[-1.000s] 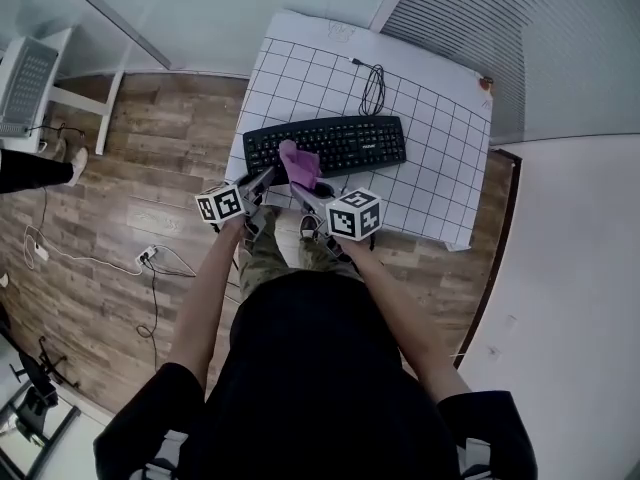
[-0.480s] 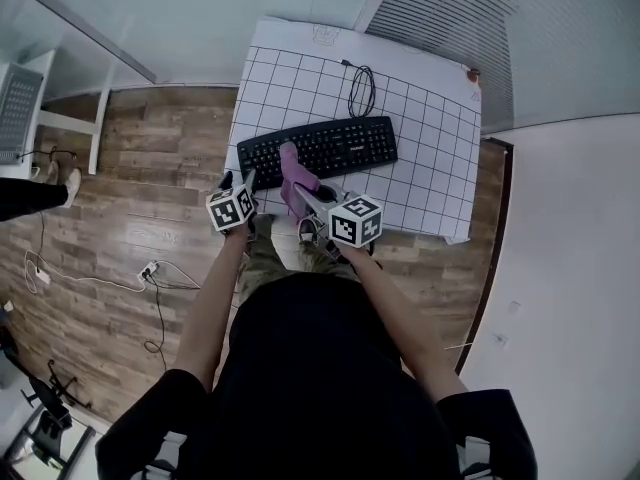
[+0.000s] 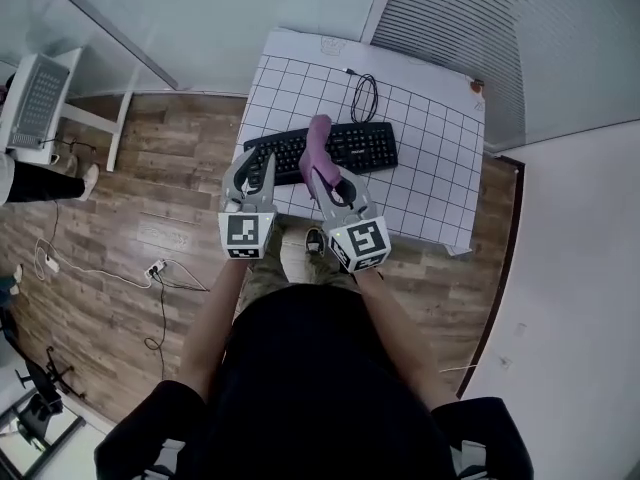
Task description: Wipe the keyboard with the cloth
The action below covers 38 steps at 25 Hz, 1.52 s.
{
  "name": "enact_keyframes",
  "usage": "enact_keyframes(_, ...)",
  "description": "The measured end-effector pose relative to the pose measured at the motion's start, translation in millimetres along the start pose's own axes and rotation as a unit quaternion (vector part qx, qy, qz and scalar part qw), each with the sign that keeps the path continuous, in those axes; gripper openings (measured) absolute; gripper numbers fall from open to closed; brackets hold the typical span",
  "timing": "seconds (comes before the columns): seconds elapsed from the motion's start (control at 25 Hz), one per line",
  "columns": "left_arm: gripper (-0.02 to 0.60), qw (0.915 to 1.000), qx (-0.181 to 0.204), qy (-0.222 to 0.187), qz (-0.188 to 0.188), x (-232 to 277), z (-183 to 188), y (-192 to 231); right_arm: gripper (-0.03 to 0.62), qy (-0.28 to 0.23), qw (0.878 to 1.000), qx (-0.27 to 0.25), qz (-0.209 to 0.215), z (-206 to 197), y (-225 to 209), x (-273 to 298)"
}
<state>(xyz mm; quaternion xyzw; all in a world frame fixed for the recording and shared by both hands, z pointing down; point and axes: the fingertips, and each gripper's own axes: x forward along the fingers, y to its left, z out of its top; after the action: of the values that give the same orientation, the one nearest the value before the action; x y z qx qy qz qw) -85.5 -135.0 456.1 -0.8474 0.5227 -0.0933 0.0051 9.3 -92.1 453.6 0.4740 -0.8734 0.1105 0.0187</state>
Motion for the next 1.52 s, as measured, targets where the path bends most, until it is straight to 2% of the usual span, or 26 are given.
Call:
enact_keyframes(0.04,0.045,0.9995,-0.001,-0.031,0.003,-7.5,25.0,-5.0,0.052,-0.021,0.999,-0.027,-0.010,18.2,3.6,-6.8)
enact_keyframes(0.12,0.022,0.9974,0.001,-0.070,0.014,-25.3,65.0,-12.3,0.052,-0.054,0.995,-0.080,-0.032,52.7,12.3,-19.8)
enact_keyframes(0.32,-0.003,0.9939,0.031,-0.105,0.011,-75.1,114.0,-29.2,0.051,-0.128,0.974,-0.170,-0.072,109.9,48.3,-57.0)
enact_keyframes(0.44,-0.003,0.9917,0.063,-0.111,-0.014,-95.0,124.5,-38.4,0.051,-0.143,0.966,-0.196,-0.091,122.8,72.2,-76.4)
enact_keyframes(0.64,-0.003,0.9798,0.059,-0.180,-0.064,-139.0,151.7,-49.9,0.051,-0.143,0.960,-0.191,-0.145,119.9,105.5,-110.0)
enact_keyframes(0.84,-0.003,0.9722,0.062,-0.200,-0.104,-214.8,144.2,-54.9,0.049,-0.135,0.954,-0.185,-0.192,104.9,160.6,-151.0)
enact_keyframes(1.0,-0.003,0.9716,0.062,-0.188,-0.130,-267.6,117.4,-52.3,0.049,-0.126,0.953,-0.180,-0.210,83.2,209.5,-176.5)
enact_keyframes(1.28,-0.003,0.9706,0.056,-0.183,-0.146,-324.3,94.5,-50.4,0.048,-0.102,0.953,-0.185,-0.216,51.3,259.0,-201.6)
enact_keyframes(1.52,-0.003,0.9690,0.051,-0.196,-0.141,-341.3,93.3,-44.8,0.048,-0.096,0.951,-0.206,-0.210,49.4,276.9,-203.0)
